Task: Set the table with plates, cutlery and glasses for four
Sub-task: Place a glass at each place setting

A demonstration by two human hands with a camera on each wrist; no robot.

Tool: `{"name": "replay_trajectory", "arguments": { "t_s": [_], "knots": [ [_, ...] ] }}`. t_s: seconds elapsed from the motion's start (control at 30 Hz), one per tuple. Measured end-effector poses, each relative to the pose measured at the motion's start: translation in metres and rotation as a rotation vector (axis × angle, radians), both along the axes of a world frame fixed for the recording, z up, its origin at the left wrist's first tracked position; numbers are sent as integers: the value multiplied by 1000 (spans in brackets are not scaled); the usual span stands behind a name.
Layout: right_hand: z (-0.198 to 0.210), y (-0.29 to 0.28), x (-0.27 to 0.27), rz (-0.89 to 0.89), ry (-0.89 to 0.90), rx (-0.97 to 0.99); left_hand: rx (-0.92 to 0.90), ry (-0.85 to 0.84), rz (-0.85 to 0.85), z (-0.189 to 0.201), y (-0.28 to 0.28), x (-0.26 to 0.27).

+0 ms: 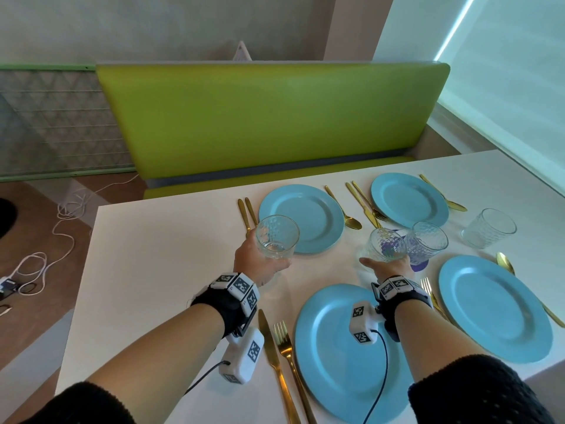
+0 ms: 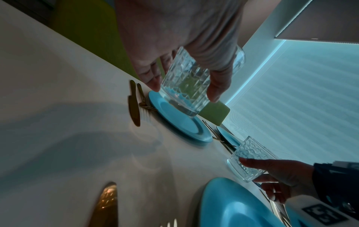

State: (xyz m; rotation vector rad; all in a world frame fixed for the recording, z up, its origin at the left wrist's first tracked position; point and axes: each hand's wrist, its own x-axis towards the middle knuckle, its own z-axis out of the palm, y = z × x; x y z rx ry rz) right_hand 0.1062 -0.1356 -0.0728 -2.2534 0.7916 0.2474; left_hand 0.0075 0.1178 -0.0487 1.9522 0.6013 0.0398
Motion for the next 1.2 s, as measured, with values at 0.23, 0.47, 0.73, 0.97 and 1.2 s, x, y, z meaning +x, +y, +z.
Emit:
{"name": "replay_trajectory", "arguments": {
  "t_s": [0.23,0.47,0.73,0.97,1.2],
  "knots": [
    [1,-7,0,48,84,-65,-7,8,-2,0,-3,-3],
    [10,-24,-3,106,135,-108,-47,7,-13,0,-15,-5],
    [19,-43,-16,150,101,-148,-47,50,-61,-9,-29,-12],
    [20,-49,-27,194,67,-109,-48,105,-65,-16,-42,-14],
    [27,-54,-31,182,37,-88,-43,175,-69,-27,-48,-13]
  ]
}}
